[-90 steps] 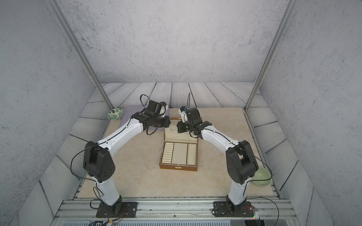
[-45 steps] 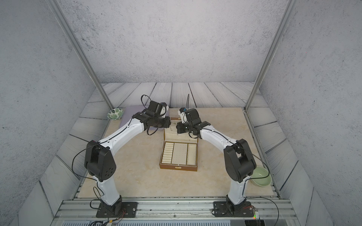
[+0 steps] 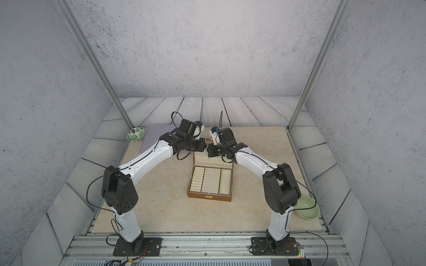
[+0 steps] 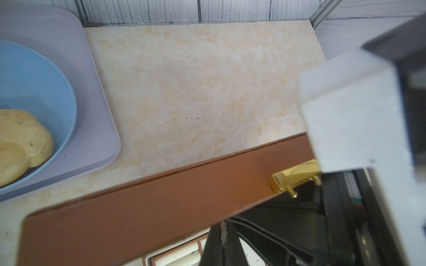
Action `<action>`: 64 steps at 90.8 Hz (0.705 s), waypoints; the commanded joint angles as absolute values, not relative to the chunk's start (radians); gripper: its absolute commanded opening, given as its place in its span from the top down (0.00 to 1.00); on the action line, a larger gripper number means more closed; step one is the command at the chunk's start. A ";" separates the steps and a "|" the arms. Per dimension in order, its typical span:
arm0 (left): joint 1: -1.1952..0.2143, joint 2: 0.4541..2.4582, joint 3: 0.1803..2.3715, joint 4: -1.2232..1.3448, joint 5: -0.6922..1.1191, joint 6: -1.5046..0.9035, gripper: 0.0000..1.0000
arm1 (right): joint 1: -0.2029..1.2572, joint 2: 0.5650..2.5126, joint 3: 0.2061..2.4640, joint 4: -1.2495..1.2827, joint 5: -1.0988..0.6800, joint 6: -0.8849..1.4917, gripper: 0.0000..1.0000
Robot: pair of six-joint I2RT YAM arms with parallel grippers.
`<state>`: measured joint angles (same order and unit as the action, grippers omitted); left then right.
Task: Put jewelry chain into jewelry box
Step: Hang the necklace on the jewelry box clasp.
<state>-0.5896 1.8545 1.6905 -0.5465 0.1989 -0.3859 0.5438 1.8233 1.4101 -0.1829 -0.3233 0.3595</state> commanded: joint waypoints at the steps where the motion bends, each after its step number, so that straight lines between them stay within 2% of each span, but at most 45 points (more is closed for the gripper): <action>1: -0.588 1.868 1.732 -0.555 0.188 -0.382 1.00 | 0.540 1.809 1.432 -0.177 -0.315 0.361 1.00; 64: -0.576 1.841 1.667 -0.558 0.099 -0.379 1.00 | 0.538 1.809 1.531 -0.233 -0.221 0.317 1.00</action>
